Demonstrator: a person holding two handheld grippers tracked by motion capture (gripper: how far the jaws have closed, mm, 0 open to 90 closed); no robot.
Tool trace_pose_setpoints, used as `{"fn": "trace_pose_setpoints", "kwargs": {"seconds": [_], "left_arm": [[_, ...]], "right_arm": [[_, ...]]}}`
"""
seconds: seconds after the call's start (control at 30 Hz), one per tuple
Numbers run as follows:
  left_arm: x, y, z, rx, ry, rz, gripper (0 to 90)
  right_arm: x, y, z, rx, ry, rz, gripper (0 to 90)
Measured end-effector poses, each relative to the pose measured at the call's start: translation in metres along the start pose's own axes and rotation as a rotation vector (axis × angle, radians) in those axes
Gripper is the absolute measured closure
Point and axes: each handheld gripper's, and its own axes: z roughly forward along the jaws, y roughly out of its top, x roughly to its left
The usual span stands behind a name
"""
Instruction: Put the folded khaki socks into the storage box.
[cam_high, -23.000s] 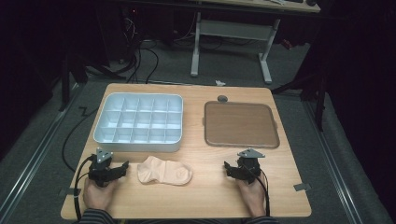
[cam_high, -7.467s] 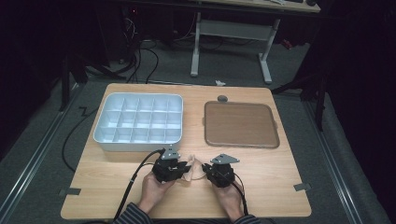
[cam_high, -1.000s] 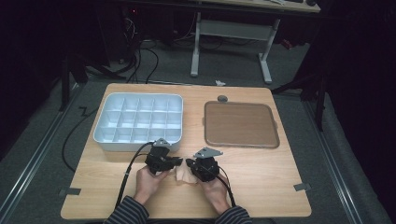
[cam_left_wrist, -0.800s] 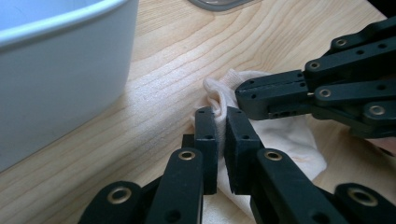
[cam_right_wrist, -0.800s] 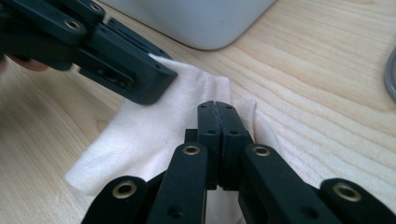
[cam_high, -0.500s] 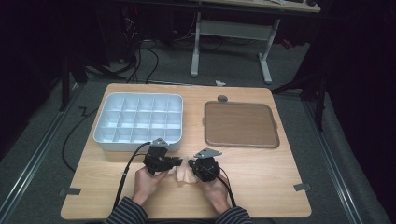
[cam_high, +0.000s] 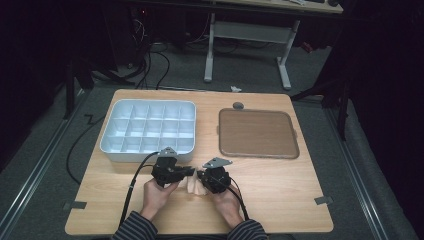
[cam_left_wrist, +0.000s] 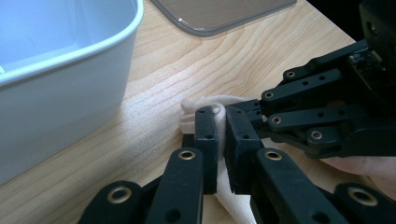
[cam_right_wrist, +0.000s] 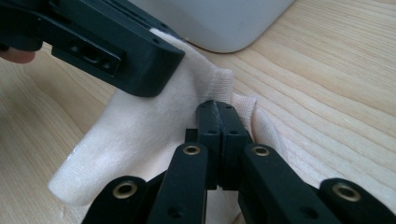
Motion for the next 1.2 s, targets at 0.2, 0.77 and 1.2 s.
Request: {"fn": "trace_pose_setpoints", "kwargs": {"seconds": [0.2,0.77,1.2], "left_arm": [[0.0,0.0,0.0,0.0,-0.006,0.007,85.0],[0.007,-0.003,-0.01,0.023,0.042,-0.016,85.1],[0.004,-0.001,-0.012,0.025,0.069,-0.019,85.1]], "right_arm": [[0.002,0.002,0.002,0.008,0.007,-0.014,89.8],[0.008,0.005,-0.007,-0.026,0.028,-0.048,75.7],[-0.008,-0.01,-0.032,-0.061,-0.045,0.027,62.8]]}}
